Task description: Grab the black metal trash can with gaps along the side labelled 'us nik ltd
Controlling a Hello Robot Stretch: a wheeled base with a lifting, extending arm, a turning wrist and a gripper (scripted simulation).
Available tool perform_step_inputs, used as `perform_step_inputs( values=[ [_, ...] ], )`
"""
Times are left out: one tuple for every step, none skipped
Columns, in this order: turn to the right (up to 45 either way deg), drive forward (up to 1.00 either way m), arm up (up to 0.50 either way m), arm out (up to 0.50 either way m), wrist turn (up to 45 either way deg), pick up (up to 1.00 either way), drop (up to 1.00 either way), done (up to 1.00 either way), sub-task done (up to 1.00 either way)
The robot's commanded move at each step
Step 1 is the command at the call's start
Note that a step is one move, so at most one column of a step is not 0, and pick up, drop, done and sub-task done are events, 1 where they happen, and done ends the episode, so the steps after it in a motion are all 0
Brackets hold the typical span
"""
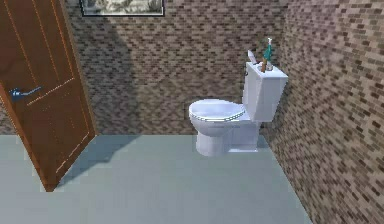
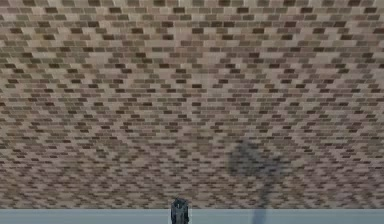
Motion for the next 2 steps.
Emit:
perform_step_inputs(
  values=[
    [0.0,0.00,0.08,0.00,0.0,0.00,0.00,0.00,0.00],
    [0.0,0.00,0.00,0.42,0.0,0.00,0.00,0.00,0.00]
  ],
)
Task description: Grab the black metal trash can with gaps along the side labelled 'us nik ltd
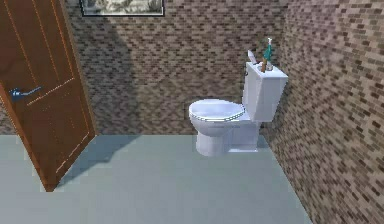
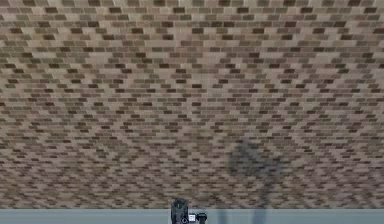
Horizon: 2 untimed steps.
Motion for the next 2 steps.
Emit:
perform_step_inputs(
  values=[
    [0.0,0.00,0.00,0.00,45.0,0.00,0.00,0.00,0.00],
    [0.0,0.00,0.00,0.00,45.0,0.00,0.00,0.00,0.00]
  ],
)
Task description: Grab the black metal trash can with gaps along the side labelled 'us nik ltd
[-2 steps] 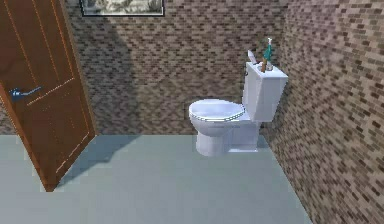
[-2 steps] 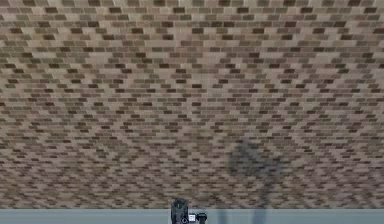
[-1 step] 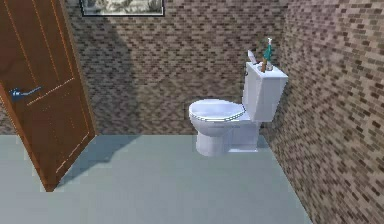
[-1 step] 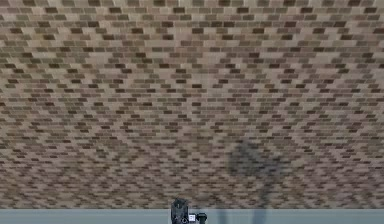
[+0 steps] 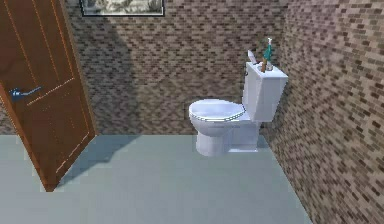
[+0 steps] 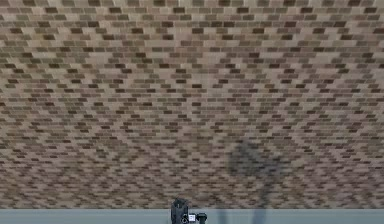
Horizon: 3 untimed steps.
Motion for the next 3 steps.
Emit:
perform_step_inputs(
  values=[
    [0.0,0.00,0.00,0.00,45.0,0.00,0.00,0.00,0.00],
    [0.0,0.00,0.00,0.00,33.0,0.00,0.00,0.00,0.00],
    [0.0,0.00,-0.30,0.00,0.0,0.00,0.00,0.00,0.00]
  ],
)
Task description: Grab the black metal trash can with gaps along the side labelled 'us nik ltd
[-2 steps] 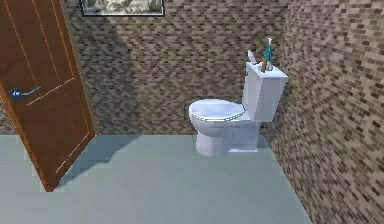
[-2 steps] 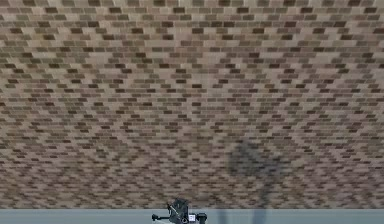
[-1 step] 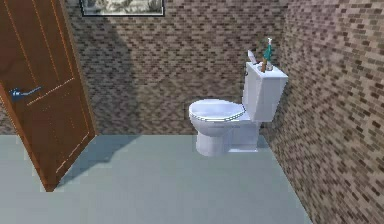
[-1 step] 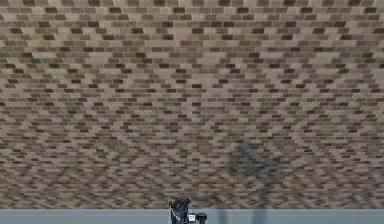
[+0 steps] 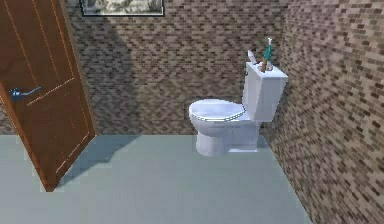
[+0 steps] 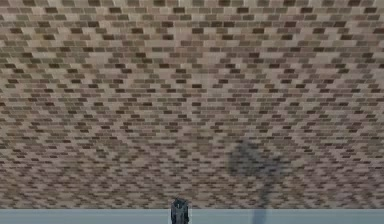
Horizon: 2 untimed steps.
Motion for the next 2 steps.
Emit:
perform_step_inputs(
  values=[
    [0.0,0.00,0.00,0.00,0.0,1.00,0.00,0.00,0.00],
    [0.0,0.00,0.10,0.00,0.0,0.00,0.00,0.00,0.00]
  ],
)
